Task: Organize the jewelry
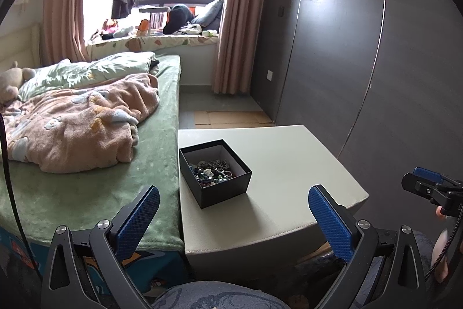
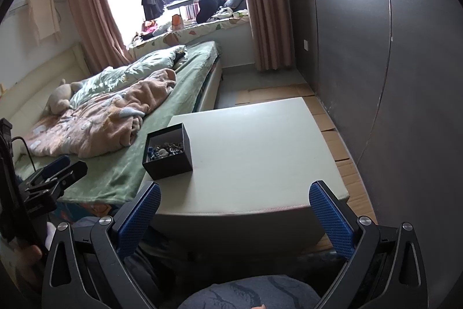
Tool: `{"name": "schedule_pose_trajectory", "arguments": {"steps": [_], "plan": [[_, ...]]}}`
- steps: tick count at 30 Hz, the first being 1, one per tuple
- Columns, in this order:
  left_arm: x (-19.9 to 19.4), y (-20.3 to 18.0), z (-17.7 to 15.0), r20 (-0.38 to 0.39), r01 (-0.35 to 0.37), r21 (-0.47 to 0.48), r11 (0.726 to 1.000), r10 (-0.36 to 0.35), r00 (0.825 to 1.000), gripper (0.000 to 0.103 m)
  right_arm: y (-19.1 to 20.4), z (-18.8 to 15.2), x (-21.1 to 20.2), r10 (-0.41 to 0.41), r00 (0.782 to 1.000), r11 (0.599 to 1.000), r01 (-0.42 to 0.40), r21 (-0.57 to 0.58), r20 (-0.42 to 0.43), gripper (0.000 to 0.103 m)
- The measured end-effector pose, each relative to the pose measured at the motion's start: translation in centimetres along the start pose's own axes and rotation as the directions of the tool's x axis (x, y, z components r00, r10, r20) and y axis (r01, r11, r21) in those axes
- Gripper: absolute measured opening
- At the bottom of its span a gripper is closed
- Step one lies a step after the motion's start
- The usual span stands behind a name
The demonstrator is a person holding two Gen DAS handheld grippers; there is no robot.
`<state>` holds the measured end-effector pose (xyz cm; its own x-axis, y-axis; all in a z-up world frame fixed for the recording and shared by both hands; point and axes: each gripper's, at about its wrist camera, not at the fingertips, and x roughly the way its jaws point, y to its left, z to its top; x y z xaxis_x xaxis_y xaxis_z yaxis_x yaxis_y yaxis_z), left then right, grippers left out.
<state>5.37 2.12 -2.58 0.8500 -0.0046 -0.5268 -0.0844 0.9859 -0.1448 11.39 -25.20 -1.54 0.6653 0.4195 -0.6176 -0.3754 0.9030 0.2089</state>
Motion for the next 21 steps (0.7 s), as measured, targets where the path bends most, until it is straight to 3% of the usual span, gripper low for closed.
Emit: {"name": "schedule_pose_trajectory", "arguments": {"steps": [21], "plan": [[-0.14, -0.22, -0.03, -0.005, -0.02, 0.01, 1.0, 0.02, 1.0, 0.103, -0.21, 0.04, -0.06, -0.003, 1.0, 1.0, 0.003, 0.007, -0.002, 0.103]]}}
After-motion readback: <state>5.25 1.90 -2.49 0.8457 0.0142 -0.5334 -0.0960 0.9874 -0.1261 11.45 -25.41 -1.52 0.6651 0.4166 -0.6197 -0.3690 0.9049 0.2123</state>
